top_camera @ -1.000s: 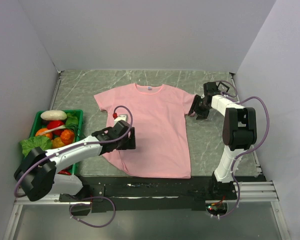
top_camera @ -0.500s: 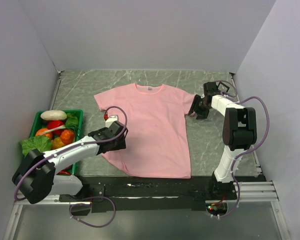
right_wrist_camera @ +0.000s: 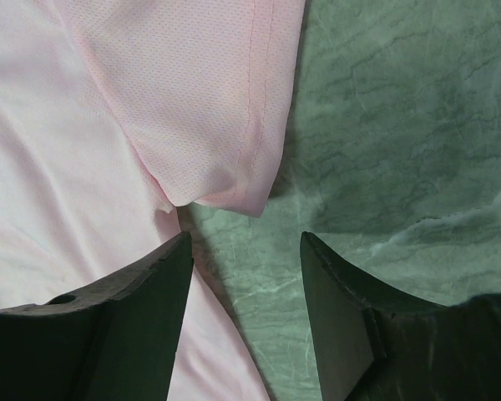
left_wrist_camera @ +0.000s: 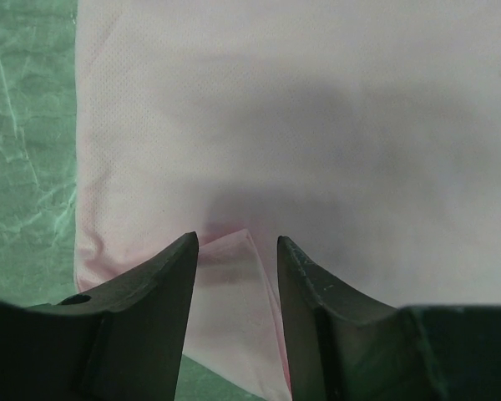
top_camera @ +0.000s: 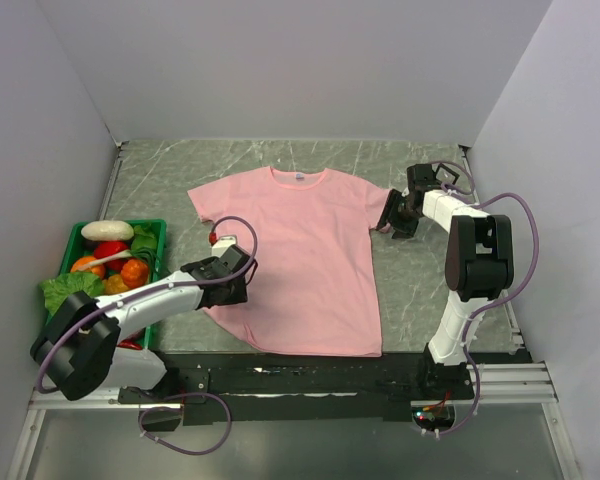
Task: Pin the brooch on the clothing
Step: Flatten out the crumpled clothing at the center of the board.
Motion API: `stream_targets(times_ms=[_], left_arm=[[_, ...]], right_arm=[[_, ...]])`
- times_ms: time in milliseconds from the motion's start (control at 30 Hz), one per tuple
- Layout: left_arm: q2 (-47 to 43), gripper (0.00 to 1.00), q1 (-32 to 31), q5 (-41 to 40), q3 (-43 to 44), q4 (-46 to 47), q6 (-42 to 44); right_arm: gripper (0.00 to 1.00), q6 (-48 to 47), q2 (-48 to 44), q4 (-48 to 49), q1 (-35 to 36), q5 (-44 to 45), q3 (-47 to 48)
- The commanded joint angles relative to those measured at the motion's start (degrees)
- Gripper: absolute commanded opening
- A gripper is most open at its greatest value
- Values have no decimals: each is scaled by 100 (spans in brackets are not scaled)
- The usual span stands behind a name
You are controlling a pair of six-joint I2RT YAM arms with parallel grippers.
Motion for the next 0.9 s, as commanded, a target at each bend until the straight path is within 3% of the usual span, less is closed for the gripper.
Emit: stream_targets(times_ms=[0,233,600,867], left_arm=[[50,48,32,-6,4,-101,-58],[128,38,32,12,21,-198,-93],[383,35,32,91,92,-233,-40],[226,11,32,12,92,-303,-84]], right_arm=[[61,-29,50,118,-45,6,141],[61,-20,50,118,-45,-3,176],[61,-29,33,101,-45,15,159],[61,-29,76,118,-45,6,168]])
